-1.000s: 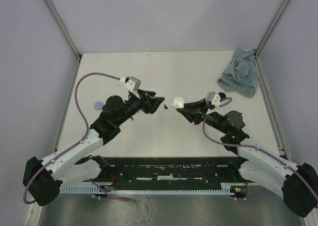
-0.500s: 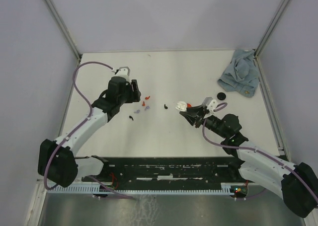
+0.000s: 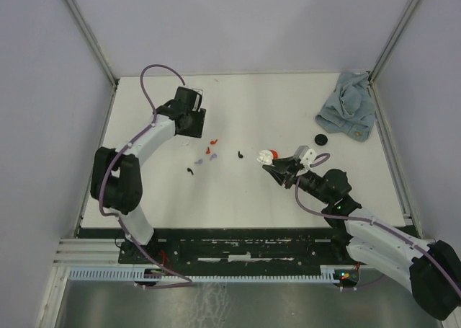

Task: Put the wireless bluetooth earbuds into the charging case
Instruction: Pick up the earbud from the center of the board.

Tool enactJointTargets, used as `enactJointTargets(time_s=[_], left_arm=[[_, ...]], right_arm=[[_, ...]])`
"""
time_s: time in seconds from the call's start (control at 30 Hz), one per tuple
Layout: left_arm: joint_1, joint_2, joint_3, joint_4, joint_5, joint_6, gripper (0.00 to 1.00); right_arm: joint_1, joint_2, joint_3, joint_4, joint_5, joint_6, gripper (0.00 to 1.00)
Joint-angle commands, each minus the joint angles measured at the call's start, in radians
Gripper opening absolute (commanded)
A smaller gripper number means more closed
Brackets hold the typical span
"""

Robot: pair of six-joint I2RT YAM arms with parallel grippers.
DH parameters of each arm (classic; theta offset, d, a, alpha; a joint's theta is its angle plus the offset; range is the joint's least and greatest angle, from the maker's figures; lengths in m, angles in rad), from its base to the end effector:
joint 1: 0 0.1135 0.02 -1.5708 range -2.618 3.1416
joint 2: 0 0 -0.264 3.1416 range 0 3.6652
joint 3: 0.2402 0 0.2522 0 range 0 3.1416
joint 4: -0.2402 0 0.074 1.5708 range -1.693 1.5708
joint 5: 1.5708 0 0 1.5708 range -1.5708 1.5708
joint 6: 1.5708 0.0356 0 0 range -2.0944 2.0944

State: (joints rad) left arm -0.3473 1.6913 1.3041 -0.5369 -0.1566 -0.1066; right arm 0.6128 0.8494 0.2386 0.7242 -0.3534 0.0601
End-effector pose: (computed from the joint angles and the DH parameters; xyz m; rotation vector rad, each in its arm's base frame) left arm 0.3470 -0.1197 0.2515 0.2328 2.4679 0.0026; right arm 0.1462 0.1179 0.2325 -0.6917 1.3490 0.8004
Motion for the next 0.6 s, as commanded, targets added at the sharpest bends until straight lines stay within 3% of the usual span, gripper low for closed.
enactJointTargets(time_s=[0.0, 0.27, 0.57], left_arm=[[0.020, 0.127, 0.136, -0.111, -0.005, 0.146, 0.62], [0.041, 0.340, 0.320, -0.238, 0.004, 0.238, 0.58], [0.075, 0.441, 0.426, -0.302, 0.031, 0.273, 0.51]], right_arm=[[0.000, -0.025, -0.007, 0.028, 0.013, -0.013, 0.02], [-0.001, -0.027, -0.008, 0.016, 0.010, -0.014, 0.02], [0.000, -0.022, -0.005, 0.006, 0.008, -0.020, 0.02]])
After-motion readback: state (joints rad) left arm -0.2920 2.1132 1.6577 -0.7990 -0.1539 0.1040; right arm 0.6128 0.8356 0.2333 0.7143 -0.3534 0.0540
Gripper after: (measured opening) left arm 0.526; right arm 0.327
